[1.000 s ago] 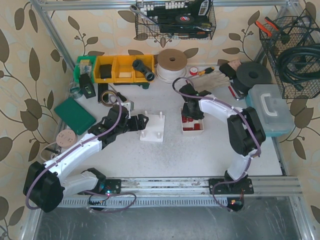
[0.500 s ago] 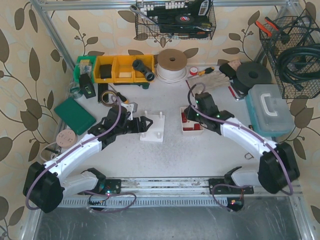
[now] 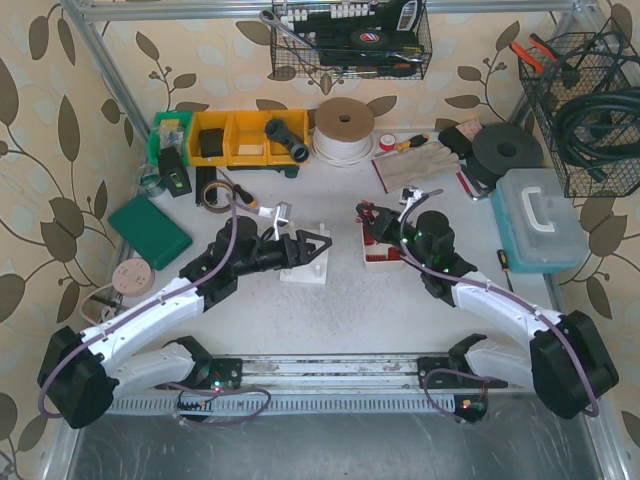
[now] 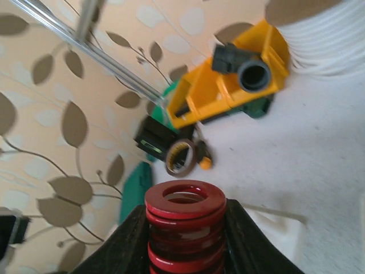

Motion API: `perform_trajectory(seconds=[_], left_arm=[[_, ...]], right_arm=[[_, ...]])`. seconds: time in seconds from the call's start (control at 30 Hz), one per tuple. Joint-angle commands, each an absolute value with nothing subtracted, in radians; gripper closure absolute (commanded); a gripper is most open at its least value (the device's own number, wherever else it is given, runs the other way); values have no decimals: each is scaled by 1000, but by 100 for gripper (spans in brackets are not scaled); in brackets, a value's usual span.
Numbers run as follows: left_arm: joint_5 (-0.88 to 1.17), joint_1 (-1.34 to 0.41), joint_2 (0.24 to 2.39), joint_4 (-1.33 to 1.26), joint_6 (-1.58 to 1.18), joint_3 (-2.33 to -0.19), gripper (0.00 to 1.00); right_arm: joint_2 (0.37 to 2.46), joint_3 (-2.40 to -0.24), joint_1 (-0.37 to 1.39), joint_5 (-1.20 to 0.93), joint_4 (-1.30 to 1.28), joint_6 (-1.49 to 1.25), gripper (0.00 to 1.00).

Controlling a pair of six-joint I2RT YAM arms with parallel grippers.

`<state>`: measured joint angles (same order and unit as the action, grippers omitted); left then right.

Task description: Install the large spring

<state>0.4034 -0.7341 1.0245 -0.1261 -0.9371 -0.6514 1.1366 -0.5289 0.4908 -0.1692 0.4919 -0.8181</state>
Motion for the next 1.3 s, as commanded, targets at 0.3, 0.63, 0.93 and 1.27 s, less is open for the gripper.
perform_trajectory(seconds=[0.3,0.63,0.93,1.27], left_arm=[[442,-782,1201,-488,-1070,-838,14],[472,-808,1355,-613,-1124,-984,16],[484,-879,1426,-604,-1096,-1051,16],[462,-884,1465,-579,-1062,-1059,19]], right_arm=[[1026,-463,528,22,926,-1349,100],[907,-487,548,124,802,-1486,100],[909,-529,562,122,722,-1561,100],[913,-528,580,134,724,-1579,100]])
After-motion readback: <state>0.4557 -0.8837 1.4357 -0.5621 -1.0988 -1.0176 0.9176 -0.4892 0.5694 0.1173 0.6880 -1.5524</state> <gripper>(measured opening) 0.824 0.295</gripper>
